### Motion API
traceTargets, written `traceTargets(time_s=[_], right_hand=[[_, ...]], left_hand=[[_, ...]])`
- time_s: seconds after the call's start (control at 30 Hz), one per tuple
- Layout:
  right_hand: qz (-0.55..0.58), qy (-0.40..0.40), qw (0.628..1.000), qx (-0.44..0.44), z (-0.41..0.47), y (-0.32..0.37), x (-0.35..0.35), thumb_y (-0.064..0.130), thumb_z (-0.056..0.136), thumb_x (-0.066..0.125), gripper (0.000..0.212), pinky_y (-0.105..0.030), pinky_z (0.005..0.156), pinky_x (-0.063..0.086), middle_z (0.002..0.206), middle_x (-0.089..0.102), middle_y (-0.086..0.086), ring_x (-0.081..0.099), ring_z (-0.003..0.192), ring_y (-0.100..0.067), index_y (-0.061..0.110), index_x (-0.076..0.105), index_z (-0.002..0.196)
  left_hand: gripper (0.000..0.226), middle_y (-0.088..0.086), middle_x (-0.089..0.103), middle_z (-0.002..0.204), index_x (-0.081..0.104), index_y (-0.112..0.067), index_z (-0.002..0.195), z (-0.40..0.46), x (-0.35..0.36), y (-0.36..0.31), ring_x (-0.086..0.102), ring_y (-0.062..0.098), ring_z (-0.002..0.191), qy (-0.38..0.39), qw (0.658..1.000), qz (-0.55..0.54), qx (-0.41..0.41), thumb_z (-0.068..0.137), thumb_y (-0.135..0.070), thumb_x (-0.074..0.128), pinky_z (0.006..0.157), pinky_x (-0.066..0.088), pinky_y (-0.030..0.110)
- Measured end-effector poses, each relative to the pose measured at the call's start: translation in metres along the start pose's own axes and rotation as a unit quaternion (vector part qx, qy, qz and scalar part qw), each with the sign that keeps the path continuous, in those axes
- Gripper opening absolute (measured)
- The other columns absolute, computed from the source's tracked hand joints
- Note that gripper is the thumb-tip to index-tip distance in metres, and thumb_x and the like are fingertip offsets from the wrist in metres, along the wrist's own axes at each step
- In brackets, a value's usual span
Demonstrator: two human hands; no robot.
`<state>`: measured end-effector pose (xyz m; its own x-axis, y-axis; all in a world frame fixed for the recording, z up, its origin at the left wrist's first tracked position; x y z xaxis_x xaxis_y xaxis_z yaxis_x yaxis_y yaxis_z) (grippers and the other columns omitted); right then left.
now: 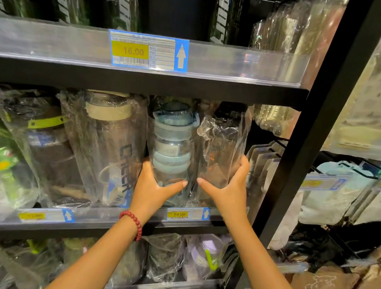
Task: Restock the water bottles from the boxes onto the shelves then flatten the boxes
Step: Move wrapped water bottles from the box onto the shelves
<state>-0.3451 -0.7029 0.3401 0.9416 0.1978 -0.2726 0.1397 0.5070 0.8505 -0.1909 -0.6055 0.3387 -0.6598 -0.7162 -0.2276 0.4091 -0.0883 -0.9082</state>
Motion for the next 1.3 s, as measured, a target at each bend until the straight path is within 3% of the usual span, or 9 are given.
traceTargets(time_s=[0.07,0.2,0.33,0.43,0.6,0.8,0.93,1.0,1.3], right_hand=[[-0.013,-0.008,1.000,-0.001,0.000,0.000,0.001,0.030,0.065,0.086,0.107,-0.018,0.097,0.028,0.138,0.029,0.009,0.031,0.123,-0.003,0.021,0.014,0.144],[-0.059,-0.067,0.996,0.001,-0.002,0.006,0.010,0.030,0.066,0.085,0.106,-0.017,0.099,0.026,0.145,0.027,-0.007,0.027,0.134,-0.019,0.013,0.016,0.145],[-0.075,-0.103,0.992,0.001,-0.008,0.012,0.018,0.031,0.065,0.085,0.108,-0.034,0.103,0.033,0.139,0.026,-0.013,0.025,0.131,-0.029,0.010,0.016,0.144],[-0.075,-0.049,0.996,0.003,-0.007,0.012,0.009,0.039,0.061,0.086,0.119,-0.037,0.110,0.022,0.149,0.011,-0.008,0.012,0.138,-0.020,0.015,0.007,0.147],[0.022,0.097,0.995,0.030,-0.003,0.015,-0.015,0.021,0.066,0.086,0.127,-0.018,0.104,0.016,0.156,-0.004,0.008,0.008,0.130,0.006,0.030,-0.012,0.147],[-0.012,0.056,0.998,0.026,-0.004,0.013,-0.016,0.011,0.072,0.080,0.116,0.000,0.085,0.027,0.156,0.014,0.007,0.023,0.121,0.007,0.029,-0.004,0.149],[-0.036,-0.018,0.999,-0.006,-0.010,0.010,-0.005,0.018,0.070,0.082,0.113,-0.023,0.111,0.024,0.147,0.017,0.018,0.019,0.132,0.002,0.026,0.003,0.149],[-0.040,-0.044,0.998,-0.009,-0.012,0.009,0.000,0.020,0.069,0.083,0.111,-0.030,0.114,0.021,0.140,0.018,0.023,0.018,0.129,0.002,0.027,0.006,0.149],[0.000,0.066,0.998,-0.006,-0.008,0.003,-0.013,0.022,0.071,0.082,0.114,-0.022,0.109,0.018,0.144,0.008,0.020,0.013,0.134,0.004,0.039,-0.005,0.143]], left_hand=[[0.073,-0.005,0.052,0.114,0.039,-0.027,0.106,0.000,0.000,0.000,0.052,0.010,0.108,-0.002,1.000,0.006,0.006,0.053,-0.037,0.087,0.083,0.039,0.017],[0.062,-0.005,0.052,0.114,0.038,-0.036,0.099,0.000,0.000,0.002,0.052,0.011,0.108,-0.007,1.000,0.006,0.012,0.062,-0.024,0.087,0.082,0.039,0.018],[0.066,-0.005,0.052,0.114,0.037,-0.027,0.106,0.000,0.000,0.001,0.052,0.011,0.108,-0.007,1.000,0.004,0.005,0.063,-0.023,0.087,0.081,0.039,0.016],[0.066,-0.004,0.051,0.116,0.037,-0.028,0.107,0.000,0.000,0.001,0.051,0.011,0.108,-0.003,1.000,0.005,0.008,0.064,-0.024,0.086,0.082,0.039,0.018],[0.068,-0.003,0.051,0.117,0.037,-0.025,0.110,0.000,0.000,-0.001,0.050,0.012,0.109,-0.007,1.000,0.006,0.008,0.063,-0.023,0.086,0.087,0.039,0.024],[0.074,-0.004,0.053,0.114,0.039,-0.026,0.107,-0.001,0.001,0.000,0.052,0.013,0.108,-0.012,1.000,0.002,0.002,0.051,-0.042,0.084,0.087,0.040,0.024],[0.070,-0.004,0.053,0.115,0.039,-0.025,0.109,-0.001,0.000,0.001,0.052,0.013,0.109,-0.017,1.000,0.010,0.003,0.060,-0.028,0.088,0.088,0.040,0.025],[0.068,-0.005,0.053,0.115,0.039,-0.027,0.110,-0.001,0.001,0.001,0.052,0.012,0.109,-0.016,1.000,0.010,0.005,0.061,-0.025,0.087,0.088,0.041,0.025],[0.070,-0.007,0.054,0.116,0.039,-0.029,0.111,-0.002,-0.001,0.002,0.053,0.012,0.110,-0.016,1.000,0.014,0.011,0.061,-0.029,0.088,0.090,0.042,0.026]])
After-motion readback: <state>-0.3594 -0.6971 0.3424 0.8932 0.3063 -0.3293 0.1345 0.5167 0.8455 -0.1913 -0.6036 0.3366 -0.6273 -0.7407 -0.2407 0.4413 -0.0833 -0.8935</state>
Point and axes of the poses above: each hand's wrist, its own z-axis towards the middle knuckle, its own x-axis out of the palm, y = z × x, the point moved 2 cm from there along z, towards the middle knuckle
